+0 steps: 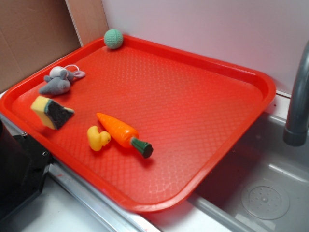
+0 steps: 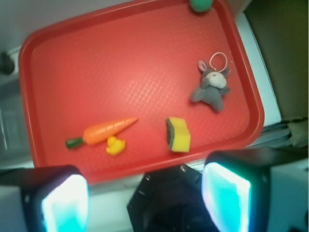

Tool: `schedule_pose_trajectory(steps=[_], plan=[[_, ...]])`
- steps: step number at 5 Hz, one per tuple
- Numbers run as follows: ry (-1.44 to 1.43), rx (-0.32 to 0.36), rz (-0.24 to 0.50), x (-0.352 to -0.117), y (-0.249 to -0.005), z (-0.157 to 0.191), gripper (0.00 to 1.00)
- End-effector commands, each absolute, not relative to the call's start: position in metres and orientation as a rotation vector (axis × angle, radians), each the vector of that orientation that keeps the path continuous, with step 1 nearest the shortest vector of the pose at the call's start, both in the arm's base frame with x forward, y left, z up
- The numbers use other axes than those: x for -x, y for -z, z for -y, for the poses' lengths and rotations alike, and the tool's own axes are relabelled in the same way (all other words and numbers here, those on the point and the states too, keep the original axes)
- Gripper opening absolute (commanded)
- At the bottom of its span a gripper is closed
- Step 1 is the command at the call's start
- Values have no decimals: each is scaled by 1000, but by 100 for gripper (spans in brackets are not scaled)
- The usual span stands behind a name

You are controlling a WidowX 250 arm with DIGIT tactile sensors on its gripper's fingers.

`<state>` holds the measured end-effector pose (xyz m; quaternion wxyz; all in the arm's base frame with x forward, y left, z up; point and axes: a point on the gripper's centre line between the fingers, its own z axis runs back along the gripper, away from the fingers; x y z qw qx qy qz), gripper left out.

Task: Grab the gray animal.

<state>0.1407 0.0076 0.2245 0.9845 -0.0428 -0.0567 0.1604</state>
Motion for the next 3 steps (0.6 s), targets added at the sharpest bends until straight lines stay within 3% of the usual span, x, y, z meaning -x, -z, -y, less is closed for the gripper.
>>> schedule_pose_trajectory(steps=[1,3], plan=[[-620,69,175,-166,-201,-57,100],[-850,30,229,-168,-158,-93,100]])
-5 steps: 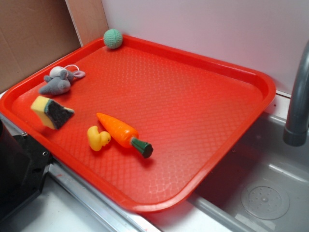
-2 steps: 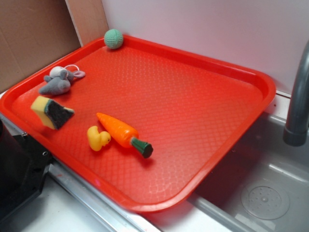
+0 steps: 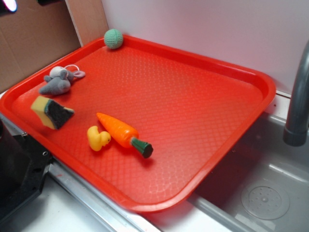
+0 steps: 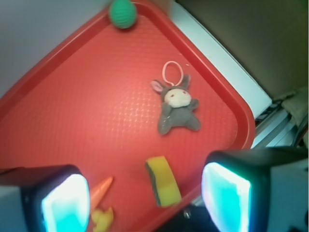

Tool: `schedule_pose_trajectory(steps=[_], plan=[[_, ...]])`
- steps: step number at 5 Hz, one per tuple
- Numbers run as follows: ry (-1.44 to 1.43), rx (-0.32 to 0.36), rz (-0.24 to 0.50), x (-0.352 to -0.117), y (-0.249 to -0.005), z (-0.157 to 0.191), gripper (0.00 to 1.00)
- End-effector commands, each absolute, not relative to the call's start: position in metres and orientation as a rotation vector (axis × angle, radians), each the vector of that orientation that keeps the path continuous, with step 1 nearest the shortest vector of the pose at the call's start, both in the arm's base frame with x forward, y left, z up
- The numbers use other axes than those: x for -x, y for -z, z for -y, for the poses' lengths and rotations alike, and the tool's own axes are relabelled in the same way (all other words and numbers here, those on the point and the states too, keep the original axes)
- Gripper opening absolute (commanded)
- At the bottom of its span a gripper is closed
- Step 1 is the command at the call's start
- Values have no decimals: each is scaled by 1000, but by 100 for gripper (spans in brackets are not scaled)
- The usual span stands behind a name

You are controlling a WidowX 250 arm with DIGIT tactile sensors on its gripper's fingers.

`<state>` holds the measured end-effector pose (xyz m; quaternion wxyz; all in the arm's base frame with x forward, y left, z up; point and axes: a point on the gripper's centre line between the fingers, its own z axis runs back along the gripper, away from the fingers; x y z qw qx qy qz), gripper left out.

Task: Grab the gray animal.

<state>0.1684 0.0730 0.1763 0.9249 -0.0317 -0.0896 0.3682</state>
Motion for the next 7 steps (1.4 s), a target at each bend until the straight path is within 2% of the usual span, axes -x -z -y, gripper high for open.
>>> schedule_pose_trajectory(steps=[1,2,4,5,6,7], plan=[[-946,10,241,-173,-126,-107,100],[-1000,33,258,-181,-95,-119,100],[-958,35,267,-200,-46,-123,100],[-940,-31,271,-204,-24,-127,100],[-942,-36,270,-206,-22,-125,36],[-941,-9,272,-207,-27,-122,0]])
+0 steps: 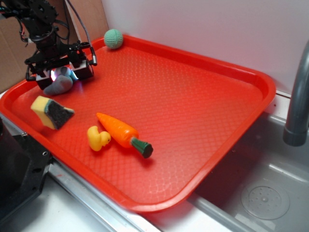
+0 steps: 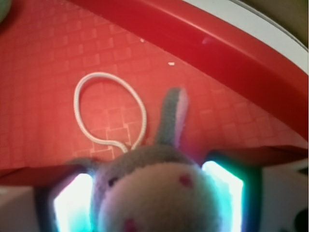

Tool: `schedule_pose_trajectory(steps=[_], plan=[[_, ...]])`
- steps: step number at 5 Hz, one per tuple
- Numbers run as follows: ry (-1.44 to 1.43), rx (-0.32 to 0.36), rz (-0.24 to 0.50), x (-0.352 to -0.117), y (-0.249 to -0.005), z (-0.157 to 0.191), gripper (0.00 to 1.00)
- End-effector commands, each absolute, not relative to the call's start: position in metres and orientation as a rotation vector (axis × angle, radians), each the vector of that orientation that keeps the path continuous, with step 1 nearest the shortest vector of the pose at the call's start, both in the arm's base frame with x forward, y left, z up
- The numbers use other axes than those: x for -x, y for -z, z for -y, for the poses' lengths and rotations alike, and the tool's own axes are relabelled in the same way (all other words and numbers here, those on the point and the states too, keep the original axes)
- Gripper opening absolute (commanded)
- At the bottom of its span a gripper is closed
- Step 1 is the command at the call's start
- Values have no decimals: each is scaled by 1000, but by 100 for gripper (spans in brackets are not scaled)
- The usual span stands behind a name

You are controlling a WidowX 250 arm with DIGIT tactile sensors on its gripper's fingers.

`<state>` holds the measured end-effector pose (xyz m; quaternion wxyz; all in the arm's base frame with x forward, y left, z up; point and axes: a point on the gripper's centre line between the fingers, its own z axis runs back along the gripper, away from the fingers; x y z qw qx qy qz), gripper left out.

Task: Grab the gray animal.

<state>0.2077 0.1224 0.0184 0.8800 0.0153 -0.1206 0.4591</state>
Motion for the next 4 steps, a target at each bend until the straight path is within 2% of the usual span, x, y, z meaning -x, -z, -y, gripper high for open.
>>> schedule_pose_trajectory(steps=[1,2,4], plan=[[-944,-6,284,-210,-40,-122,0],[-864,-19,237,-221,-58,-115,0],[-638,43,182,-240,-115,-76,0]])
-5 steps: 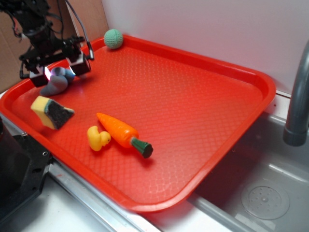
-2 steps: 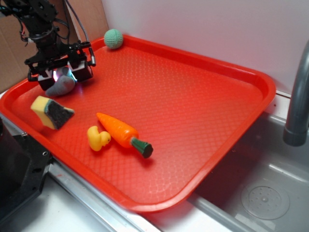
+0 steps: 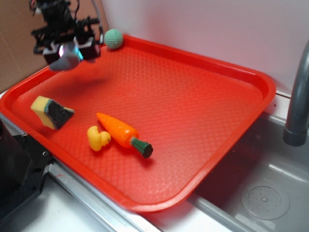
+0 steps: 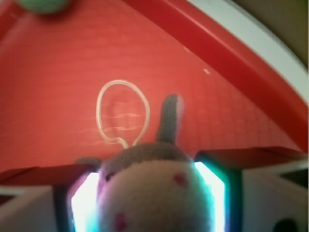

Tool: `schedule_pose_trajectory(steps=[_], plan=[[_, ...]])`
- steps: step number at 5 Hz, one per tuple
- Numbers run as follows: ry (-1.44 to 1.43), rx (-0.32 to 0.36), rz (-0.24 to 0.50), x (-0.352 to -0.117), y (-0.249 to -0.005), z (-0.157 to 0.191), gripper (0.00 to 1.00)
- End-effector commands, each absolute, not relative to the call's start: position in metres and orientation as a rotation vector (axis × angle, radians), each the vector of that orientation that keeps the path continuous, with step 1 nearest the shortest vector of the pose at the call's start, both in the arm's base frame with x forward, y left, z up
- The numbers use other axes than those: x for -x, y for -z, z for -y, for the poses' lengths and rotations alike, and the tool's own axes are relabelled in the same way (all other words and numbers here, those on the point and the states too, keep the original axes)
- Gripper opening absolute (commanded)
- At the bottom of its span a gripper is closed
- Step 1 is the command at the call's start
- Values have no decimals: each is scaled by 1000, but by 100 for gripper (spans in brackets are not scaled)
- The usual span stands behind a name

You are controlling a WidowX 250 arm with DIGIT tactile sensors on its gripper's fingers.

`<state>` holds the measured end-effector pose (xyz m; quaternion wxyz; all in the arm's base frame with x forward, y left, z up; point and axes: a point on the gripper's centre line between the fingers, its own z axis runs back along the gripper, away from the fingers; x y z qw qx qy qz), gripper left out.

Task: Grab the gray animal.

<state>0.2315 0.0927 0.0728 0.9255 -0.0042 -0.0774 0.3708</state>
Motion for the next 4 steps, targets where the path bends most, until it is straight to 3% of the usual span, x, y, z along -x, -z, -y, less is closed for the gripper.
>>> schedule_pose_trajectory(steps=[1,3,4], plan=[[-563,88,199,-235,-148,-47,0],[-435,138,196,-220,-204,-2,0],[-412,100,206,-216,-210,15,0]])
